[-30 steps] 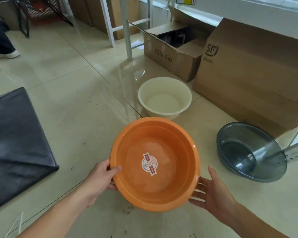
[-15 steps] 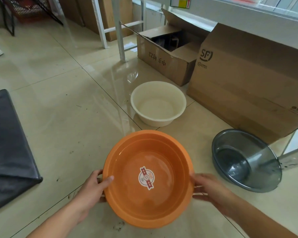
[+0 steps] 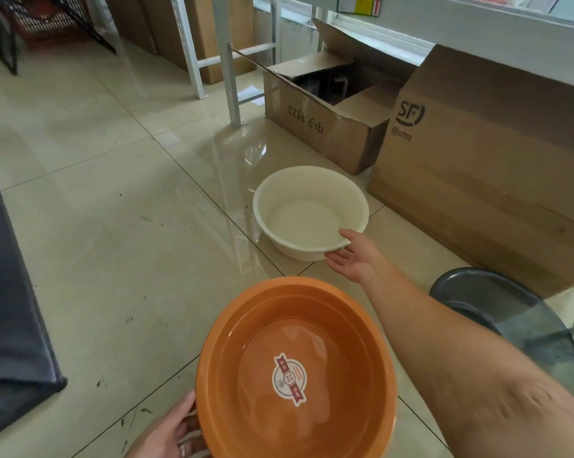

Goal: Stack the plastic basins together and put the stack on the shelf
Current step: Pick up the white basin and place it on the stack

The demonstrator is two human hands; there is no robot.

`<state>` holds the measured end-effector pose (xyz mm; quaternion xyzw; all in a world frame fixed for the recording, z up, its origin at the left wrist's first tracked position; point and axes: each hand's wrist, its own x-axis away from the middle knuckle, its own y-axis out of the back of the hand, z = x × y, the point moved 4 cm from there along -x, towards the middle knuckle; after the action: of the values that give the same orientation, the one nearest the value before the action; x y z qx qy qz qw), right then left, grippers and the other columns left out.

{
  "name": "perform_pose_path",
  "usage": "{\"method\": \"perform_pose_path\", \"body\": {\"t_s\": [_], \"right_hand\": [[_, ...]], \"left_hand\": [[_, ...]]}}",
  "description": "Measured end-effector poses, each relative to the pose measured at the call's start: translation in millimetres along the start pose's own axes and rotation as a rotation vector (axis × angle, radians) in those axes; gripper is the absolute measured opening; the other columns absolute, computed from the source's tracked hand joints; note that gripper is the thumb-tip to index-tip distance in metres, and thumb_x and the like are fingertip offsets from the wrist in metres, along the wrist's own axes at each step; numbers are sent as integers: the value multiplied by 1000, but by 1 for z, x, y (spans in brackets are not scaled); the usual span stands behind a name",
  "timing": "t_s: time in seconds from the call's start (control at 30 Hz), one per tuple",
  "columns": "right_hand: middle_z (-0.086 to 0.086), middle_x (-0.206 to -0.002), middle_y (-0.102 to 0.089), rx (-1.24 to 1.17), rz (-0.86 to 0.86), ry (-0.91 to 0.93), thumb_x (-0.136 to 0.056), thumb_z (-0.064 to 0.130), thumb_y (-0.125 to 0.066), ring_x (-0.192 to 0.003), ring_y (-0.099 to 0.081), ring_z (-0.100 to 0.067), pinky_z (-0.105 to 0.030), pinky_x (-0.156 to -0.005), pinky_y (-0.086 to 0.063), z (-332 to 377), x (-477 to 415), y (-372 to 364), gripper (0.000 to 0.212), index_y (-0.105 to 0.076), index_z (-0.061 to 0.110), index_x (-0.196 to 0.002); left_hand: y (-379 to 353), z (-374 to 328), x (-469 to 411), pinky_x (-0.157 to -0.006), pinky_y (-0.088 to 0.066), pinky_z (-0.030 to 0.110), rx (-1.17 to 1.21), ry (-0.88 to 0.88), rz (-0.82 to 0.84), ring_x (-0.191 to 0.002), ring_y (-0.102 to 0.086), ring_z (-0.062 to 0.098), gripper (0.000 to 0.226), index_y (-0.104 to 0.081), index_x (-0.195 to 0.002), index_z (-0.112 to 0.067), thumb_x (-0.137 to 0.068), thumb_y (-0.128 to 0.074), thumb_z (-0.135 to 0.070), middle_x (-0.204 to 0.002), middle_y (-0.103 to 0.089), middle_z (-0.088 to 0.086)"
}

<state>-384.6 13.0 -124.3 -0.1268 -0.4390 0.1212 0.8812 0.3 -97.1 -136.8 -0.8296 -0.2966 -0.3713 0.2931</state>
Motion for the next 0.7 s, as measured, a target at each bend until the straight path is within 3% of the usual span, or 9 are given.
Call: {"method": "perform_pose_path", "body": {"t_s": [0.1,0.17,0.23,0.33,0.4,0.5,0.57,0.7], "right_hand": [[-11,-83,-58,14,-81,41,-100,12,-58,-76,-60,-22,-31,-65,-60,12,3,-8,14,-58,2,-110],[-8,-57,-55,-37,-95,71,-99,7,-53,-61,-51,-17,-24,-43,-56,25,20,-11,15,-54,4,-84],[-4,-40,-49,-134,-48,90,-96,3,-52,-57,-47,-15,-20,-38,-53,32,42,-5,19,-52,5,-78],[-6,-72,-55,-174,62,102,-93,0,-55,-62,-49,-14,-21,-43,-52,24,96,20,6,-57,6,-91],[-7,-89,-64,-117,120,110,-93,0,-55,-69,-57,-14,-22,-46,-53,12,138,43,11,-59,7,-100],[-12,-97,-81,20,132,103,-96,-1,-51,-84,-70,-24,-32,-58,-65,-15,193,77,20,-63,5,-111],[-19,-105,-81,122,135,89,-95,-3,-49,-91,-73,-31,-39,-71,-64,-42,209,98,25,-64,0,-114],[-26,-104,-79,244,151,89,-92,-8,-48,-81,-76,-31,-43,-70,-64,-84,219,124,29,-65,-9,-116]], "left_hand": [[3,4,-4,-85,-53,55,27,21,25,-114,-65,47,75,-60,-139,-8,-73,-68,-44,-129,-67,28],[4,8,-5,-75,-58,53,57,44,29,-102,-71,50,64,-65,-132,-8,-77,-64,-42,-118,-73,30],[2,8,-4,-77,-58,56,89,51,13,-109,-67,52,63,-64,-132,-10,-78,-65,-42,-122,-69,32],[-3,8,0,-83,-57,59,101,19,-7,-114,-64,51,56,-67,-126,-13,-80,-63,-45,-117,-71,31],[-2,10,3,-86,-57,60,102,14,1,-114,-65,51,57,-67,-128,-15,-84,-58,-51,-120,-71,30],[0,14,5,-91,-55,59,132,16,18,-112,-66,48,65,-62,-137,-12,-94,-48,-59,-125,-68,32],[1,16,4,-86,-55,55,168,2,-4,-104,-63,42,71,-59,-139,-8,-97,-42,-62,-123,-66,29],[-6,13,5,-84,-48,49,197,-36,-55,-91,-53,32,72,-58,-138,-8,-97,-38,-64,-107,-55,19]]}}
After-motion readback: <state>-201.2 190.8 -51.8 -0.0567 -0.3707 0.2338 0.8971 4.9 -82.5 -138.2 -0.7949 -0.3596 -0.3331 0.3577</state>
